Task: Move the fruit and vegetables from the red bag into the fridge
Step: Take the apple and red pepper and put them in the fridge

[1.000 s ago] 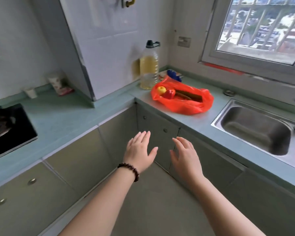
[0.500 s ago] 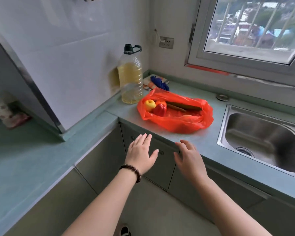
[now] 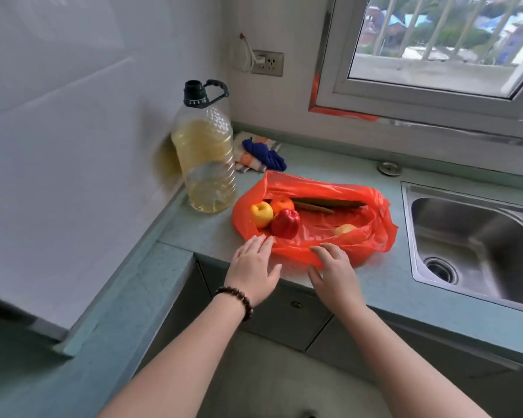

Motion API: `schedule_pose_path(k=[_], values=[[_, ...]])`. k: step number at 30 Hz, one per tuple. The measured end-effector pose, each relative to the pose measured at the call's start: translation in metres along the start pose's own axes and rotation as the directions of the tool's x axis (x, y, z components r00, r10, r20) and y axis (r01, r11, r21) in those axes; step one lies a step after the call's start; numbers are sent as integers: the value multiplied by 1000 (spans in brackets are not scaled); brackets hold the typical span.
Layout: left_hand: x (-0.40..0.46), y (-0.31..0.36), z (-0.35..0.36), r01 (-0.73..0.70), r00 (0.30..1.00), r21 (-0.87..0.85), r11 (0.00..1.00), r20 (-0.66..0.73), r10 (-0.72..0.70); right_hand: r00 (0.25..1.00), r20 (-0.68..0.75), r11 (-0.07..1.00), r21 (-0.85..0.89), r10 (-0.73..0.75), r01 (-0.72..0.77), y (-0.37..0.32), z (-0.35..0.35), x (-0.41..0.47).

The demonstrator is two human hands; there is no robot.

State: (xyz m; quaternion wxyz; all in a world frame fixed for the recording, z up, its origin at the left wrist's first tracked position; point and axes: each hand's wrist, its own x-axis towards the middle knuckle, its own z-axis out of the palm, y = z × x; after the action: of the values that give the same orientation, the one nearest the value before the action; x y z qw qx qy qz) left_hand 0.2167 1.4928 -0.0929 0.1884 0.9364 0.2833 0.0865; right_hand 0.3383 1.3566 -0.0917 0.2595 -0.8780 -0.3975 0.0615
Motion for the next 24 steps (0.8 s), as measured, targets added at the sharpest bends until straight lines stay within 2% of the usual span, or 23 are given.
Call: schedule_pose_path(k=[7, 10, 17, 20, 24], values=[[67, -17, 13, -69, 996, -25, 997, -64, 67, 1000, -12, 999, 37, 3, -3, 3, 17, 71], [100, -27, 23, -87, 995, 1, 996, -55, 87, 1000, 24, 999, 52, -5, 4, 9, 29, 110], [163, -49, 38, -15, 998, 49, 999, 57, 12, 955, 267, 992, 49, -126, 117, 22, 62, 172], [175, -60, 38, 54, 994, 30, 998, 90, -56, 931, 307, 980, 41, -198, 194, 29, 70, 184], [183, -76, 40, 140, 967, -8, 990, 218, -135, 923, 306, 972, 33, -232, 233, 36, 81, 188]])
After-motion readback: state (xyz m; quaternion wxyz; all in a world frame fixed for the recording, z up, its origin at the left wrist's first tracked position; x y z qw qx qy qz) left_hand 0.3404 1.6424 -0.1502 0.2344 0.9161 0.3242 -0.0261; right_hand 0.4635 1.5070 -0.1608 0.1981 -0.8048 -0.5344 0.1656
